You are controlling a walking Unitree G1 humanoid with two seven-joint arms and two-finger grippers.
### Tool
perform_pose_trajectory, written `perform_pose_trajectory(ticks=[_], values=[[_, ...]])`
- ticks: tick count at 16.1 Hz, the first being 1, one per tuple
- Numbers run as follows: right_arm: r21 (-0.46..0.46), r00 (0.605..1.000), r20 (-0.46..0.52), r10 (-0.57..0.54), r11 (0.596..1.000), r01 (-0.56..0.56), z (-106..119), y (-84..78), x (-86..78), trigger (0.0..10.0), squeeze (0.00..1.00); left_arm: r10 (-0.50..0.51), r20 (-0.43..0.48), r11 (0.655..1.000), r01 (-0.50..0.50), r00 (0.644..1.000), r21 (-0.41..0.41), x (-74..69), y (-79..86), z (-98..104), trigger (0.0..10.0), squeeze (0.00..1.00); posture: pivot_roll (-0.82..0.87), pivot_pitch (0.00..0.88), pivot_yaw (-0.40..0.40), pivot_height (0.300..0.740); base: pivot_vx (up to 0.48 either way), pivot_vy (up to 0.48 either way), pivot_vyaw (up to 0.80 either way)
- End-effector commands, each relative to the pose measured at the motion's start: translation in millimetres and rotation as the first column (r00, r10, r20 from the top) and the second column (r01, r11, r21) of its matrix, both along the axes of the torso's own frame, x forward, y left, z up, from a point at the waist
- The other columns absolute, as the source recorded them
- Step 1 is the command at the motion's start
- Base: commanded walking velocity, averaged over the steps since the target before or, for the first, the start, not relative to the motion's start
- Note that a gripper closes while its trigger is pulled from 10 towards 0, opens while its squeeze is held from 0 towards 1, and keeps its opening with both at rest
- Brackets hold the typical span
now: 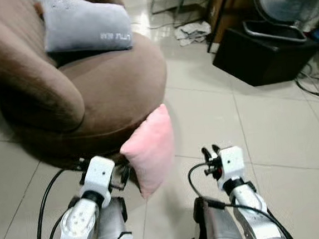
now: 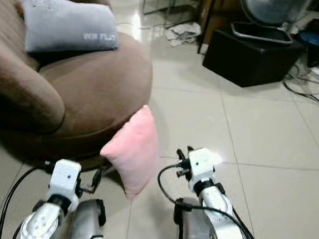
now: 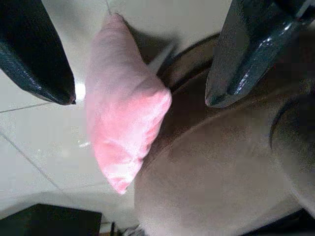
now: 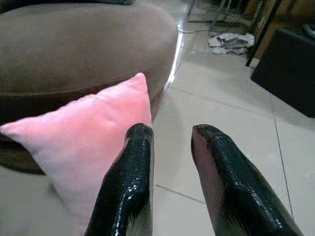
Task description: Move the pillow to the sofa from floor
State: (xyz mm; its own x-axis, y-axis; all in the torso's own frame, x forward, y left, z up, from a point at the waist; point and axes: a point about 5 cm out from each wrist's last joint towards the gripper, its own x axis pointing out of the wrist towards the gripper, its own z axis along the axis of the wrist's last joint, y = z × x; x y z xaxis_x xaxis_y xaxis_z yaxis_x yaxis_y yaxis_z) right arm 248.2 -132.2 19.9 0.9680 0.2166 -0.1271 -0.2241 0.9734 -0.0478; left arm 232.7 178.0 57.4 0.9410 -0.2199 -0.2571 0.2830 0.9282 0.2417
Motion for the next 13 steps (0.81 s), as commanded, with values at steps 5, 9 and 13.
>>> perform_pose_trajectory(ticks=[5,9,13], values=[[0.025,1.000,0.008,-0.021,0.999,0.021,0,-6.4,3.7,10.0,0.00,-0.068,-0.001,0.998,0.068,0.998,0.014,8.6,-10.3,-4,10.0,0.00,0.14,0.092,-0.126,0.590,0.211,0.000,0.00],[0.040,1.000,0.007,-0.009,0.999,0.009,-3,-0.7,0.7,10.0,0.00,-0.096,0.009,0.995,0.096,0.995,0.006,16.1,-16.6,-4,10.0,0.00,0.13,0.074,-0.103,0.590,0.285,0.000,0.00],[0.003,0.999,0.015,0.041,0.999,-0.041,-2,5.4,2.9,10.0,0.00,-0.091,0.009,0.996,0.091,0.996,-0.009,19.4,-16.6,-7,10.0,0.00,0.13,0.067,-0.103,0.590,0.291,0.000,0.60]])
